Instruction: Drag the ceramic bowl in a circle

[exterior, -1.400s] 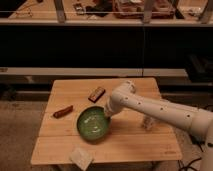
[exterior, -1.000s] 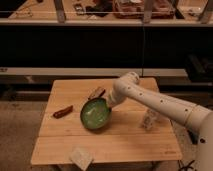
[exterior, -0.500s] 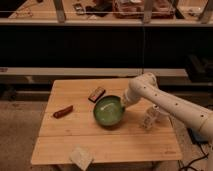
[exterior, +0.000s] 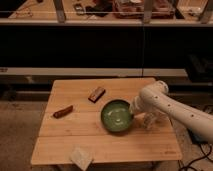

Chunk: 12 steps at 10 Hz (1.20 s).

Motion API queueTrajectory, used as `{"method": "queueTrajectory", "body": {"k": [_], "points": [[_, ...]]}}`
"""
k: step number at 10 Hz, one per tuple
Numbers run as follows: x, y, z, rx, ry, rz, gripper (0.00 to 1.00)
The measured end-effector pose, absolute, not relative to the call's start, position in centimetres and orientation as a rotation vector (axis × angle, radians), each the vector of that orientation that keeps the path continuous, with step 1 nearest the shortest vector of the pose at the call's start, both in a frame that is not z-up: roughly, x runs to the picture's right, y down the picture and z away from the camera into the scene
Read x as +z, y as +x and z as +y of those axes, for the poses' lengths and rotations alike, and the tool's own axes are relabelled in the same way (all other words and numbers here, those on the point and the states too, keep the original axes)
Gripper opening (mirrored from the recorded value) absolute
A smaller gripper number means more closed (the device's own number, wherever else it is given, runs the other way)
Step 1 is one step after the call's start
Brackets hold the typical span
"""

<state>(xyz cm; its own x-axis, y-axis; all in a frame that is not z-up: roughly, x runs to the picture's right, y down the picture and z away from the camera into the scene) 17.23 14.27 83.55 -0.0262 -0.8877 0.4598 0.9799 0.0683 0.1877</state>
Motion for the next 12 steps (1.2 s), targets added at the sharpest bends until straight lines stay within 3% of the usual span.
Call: {"method": "queueTrajectory", "body": {"k": [6,9,12], "points": [[78.7,14.6,21.2,-1.506,-0.178,-0.569,0.00],[79.1,10.7,22.4,-1.548,-0.143,-0.629,0.00],[80.7,6.4,20.5,-1.621,-0.086,-0.672,0.00]]}}
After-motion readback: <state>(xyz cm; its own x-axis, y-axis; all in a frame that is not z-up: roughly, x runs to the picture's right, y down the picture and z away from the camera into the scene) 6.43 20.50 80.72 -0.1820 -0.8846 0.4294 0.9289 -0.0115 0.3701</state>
